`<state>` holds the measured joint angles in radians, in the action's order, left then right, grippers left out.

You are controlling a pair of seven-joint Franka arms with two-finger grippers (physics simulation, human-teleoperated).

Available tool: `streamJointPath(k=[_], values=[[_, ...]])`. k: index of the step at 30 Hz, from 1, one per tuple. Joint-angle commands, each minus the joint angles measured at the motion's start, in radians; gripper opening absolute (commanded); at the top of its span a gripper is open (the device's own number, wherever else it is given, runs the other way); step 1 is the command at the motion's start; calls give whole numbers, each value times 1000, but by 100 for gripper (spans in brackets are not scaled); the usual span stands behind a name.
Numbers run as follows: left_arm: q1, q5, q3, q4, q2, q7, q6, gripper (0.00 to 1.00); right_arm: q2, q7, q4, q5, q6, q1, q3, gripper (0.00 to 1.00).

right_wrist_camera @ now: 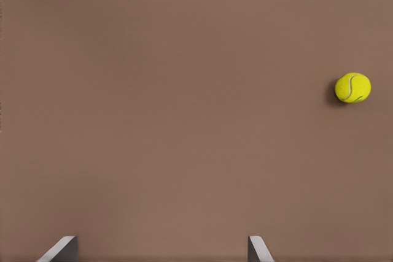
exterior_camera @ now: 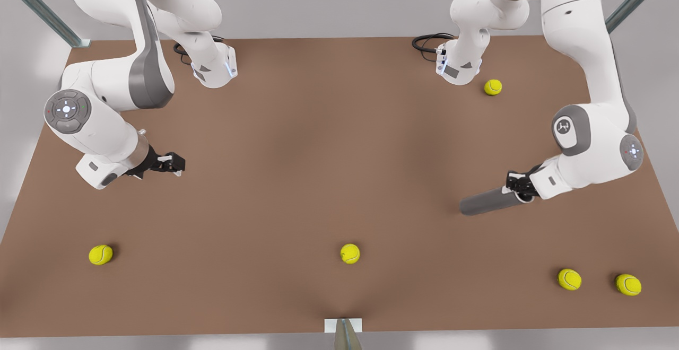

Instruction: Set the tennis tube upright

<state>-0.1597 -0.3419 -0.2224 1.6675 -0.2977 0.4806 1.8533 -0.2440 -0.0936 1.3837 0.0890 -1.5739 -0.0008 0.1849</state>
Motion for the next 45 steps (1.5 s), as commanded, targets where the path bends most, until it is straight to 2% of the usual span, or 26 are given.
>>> streamJointPath(k=[1,12,25,26,28,29,45], values=[[0,87,0,0,0,-2,0,21,0,0,2,0,0,-1,1,100],[0,228,0,-3,-29,-111,55,21,0,2,0,0,0,-1,-1,100],[2,273,0,-3,-67,-129,75,21,0,2,0,0,0,-1,1,100],[2,273,0,-3,-67,-129,75,31,0,2,0,0,0,-1,1,100],[3,273,0,-3,-67,-129,75,84,0,2,0,0,0,-1,1,100],[3,271,0,-3,-67,-126,75,100,0,2,0,0,0,-1,1,100],[14,271,2,-29,-63,-123,47,100,0,2,0,-2,0,-1,-1,100]])
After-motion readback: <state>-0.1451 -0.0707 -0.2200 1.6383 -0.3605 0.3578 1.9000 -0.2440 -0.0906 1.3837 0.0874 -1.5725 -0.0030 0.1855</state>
